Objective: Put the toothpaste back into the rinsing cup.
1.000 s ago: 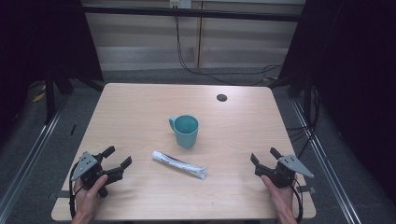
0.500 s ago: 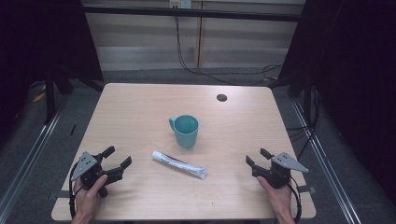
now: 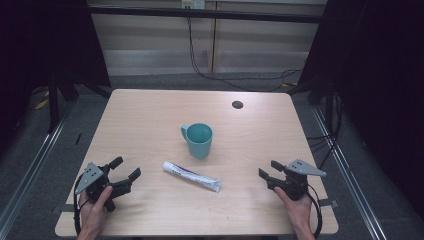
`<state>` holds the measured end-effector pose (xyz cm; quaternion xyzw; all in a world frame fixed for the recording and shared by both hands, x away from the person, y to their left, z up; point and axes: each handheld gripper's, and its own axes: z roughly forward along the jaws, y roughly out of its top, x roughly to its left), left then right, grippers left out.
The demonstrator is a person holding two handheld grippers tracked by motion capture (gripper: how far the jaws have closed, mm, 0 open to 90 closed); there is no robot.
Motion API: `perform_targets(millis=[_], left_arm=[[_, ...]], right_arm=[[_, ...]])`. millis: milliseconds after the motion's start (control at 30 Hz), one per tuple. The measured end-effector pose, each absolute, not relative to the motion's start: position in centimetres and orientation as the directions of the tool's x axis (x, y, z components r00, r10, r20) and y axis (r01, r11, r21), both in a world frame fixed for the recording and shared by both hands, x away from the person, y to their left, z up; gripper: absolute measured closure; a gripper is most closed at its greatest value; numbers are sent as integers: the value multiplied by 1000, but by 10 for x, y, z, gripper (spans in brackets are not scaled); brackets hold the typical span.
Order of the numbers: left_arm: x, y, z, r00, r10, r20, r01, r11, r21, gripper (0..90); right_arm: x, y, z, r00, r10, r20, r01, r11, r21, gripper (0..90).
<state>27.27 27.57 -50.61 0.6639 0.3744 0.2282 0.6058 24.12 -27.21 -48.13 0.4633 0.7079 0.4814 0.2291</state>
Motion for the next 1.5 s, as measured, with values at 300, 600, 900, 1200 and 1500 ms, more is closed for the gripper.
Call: perform_targets(millis=[300, 600, 900, 1200, 1500], left_arm=[[273, 276, -506, 622, 771, -137, 213, 1, 977, 155], [273, 275, -506, 620, 772, -140, 215, 5, 977, 155], [273, 276, -506, 619, 772, -144, 218, 7, 976, 155], [273, 276, -506, 619, 771, -149, 219, 13, 976, 155], [273, 276, -506, 621, 769, -151, 223, 11, 975, 156]], right_arm=[[244, -259, -471, -513, 847, 140, 449, 126, 885, 412], [252, -241, -466, -557, 812, 174, 500, 161, 851, 415], [263, -221, -461, -594, 781, 194, 517, 186, 835, 463], [273, -206, -456, -636, 743, 207, 536, 234, 811, 479], [285, -189, -448, -693, 685, 226, 548, 296, 782, 520]])
